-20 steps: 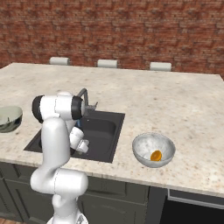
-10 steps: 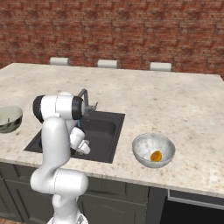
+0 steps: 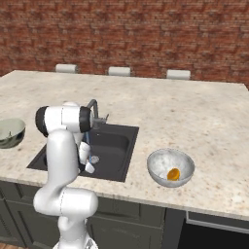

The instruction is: Pick the garlics from the sink and place them in one bowl. Place the orange in the other bowl. Then turn off the sink faucet.

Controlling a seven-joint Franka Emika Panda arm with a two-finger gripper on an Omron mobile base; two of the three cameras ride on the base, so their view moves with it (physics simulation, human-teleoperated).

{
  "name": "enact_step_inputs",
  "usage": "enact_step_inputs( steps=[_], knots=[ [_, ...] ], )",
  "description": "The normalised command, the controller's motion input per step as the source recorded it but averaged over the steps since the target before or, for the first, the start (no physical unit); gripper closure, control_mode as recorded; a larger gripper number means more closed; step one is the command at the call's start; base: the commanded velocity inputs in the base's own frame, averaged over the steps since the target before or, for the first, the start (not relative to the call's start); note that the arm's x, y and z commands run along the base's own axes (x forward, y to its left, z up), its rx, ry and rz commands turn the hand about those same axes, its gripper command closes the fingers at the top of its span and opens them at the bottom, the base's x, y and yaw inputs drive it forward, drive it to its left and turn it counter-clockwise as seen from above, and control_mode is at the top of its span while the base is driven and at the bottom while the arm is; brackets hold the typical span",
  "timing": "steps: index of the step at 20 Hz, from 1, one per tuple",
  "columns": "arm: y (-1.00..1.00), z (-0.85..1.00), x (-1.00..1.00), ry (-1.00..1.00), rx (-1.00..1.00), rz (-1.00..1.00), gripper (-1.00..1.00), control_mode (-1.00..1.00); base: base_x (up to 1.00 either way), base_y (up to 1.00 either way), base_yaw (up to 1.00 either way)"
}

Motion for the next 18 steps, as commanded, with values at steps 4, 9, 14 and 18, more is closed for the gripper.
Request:
enact_step_inputs(
  steps=[4,9,14,18],
  knots=[
    [-1.00,-0.63,0.00,-0.24,0.28,0.11,1.00,-1.00,0.00,0.00,0.00],
    [-0.99,-0.18,0.00,-0.10,0.27,0.25,1.00,-1.00,0.00,0.00,0.00],
    [-0.06,0.07,0.00,-0.09,0.08,0.11,1.00,-1.00,0.00,0.00,0.00],
    [0.62,0.43,-0.07,-0.05,0.00,0.01,1.00,-1.00,0.00,0.00,0.00]
  ],
)
